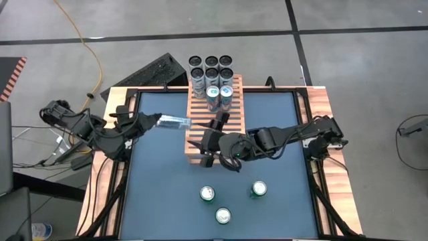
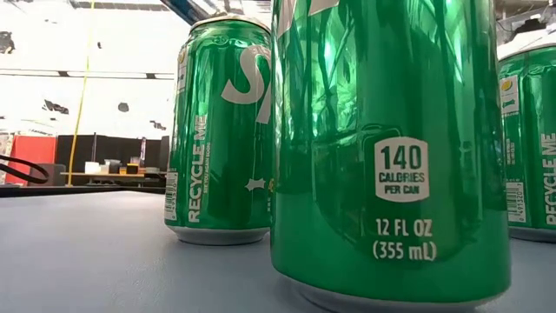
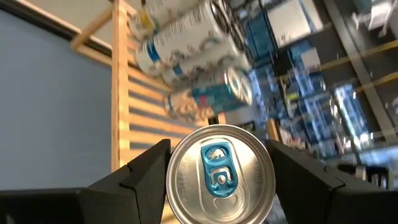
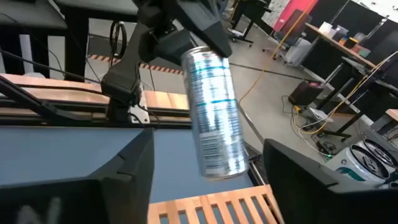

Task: Place canned beverage on shelf
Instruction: Put the blue soda can on the shelf aligned to the other blue soda can

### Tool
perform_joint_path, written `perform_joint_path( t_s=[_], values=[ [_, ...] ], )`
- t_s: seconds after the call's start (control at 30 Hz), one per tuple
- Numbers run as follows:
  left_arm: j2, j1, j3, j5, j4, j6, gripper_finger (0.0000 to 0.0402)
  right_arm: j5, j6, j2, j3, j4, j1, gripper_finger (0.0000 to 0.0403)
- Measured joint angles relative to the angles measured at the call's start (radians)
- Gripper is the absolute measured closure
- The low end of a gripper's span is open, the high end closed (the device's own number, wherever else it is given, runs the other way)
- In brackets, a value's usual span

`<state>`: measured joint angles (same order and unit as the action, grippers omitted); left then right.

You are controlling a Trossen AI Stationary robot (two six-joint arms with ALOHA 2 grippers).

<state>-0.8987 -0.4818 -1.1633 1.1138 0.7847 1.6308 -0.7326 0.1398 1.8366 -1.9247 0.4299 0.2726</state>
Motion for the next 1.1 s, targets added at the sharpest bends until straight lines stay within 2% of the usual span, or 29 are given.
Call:
perform_joint_path(
  t_s=[0.1, 0.23, 0.4, 0.53, 0.67, 0.73, 0.9, 1.1],
  values=[
    [-0.009, 0.011, 0.0, 0.032, -0.026, -0.002, 0.0176, 0.006, 0.001, 0.0, 0.0, 0.011, -0.019, 0.0123],
    [-0.029, 0.021, -0.001, 0.019, -0.102, -0.039, 0.0174, 0.029, 0.031, 0.001, 0.0, 0.001, -0.04, 0.0083],
    [-0.054, 0.025, -0.001, 0.039, -0.183, -0.05, 0.0171, 0.024, 0.123, 0.013, 0.0, -0.005, -0.048, 0.0053],
    [-0.082, 0.032, -0.001, 0.082, -0.23, -0.056, 0.0172, 0.006, 0.174, 0.033, 0.001, -0.003, -0.051, 0.005],
    [-0.122, 0.042, -0.001, 0.085, -0.292, -0.034, 0.0171, -0.149, 0.289, 0.055, 0.002, -0.008, -0.048, 0.0054],
    [-0.139, 0.046, -0.001, 0.077, -0.309, -0.014, 0.017, -0.169, 0.331, 0.077, -0.001, -0.029, -0.048, 0.0055],
    [-0.163, 0.066, -0.001, 0.082, -0.341, 0.031, 0.0169, -0.195, 0.337, 0.096, 0.0, -0.037, -0.046, 0.0056],
    [-0.191, 0.069, 0.0, 0.095, -0.36, 0.082, 0.0168, -0.273, 0.363, 0.118, 0.0, -0.044, -0.045, 0.0057]
  ],
)
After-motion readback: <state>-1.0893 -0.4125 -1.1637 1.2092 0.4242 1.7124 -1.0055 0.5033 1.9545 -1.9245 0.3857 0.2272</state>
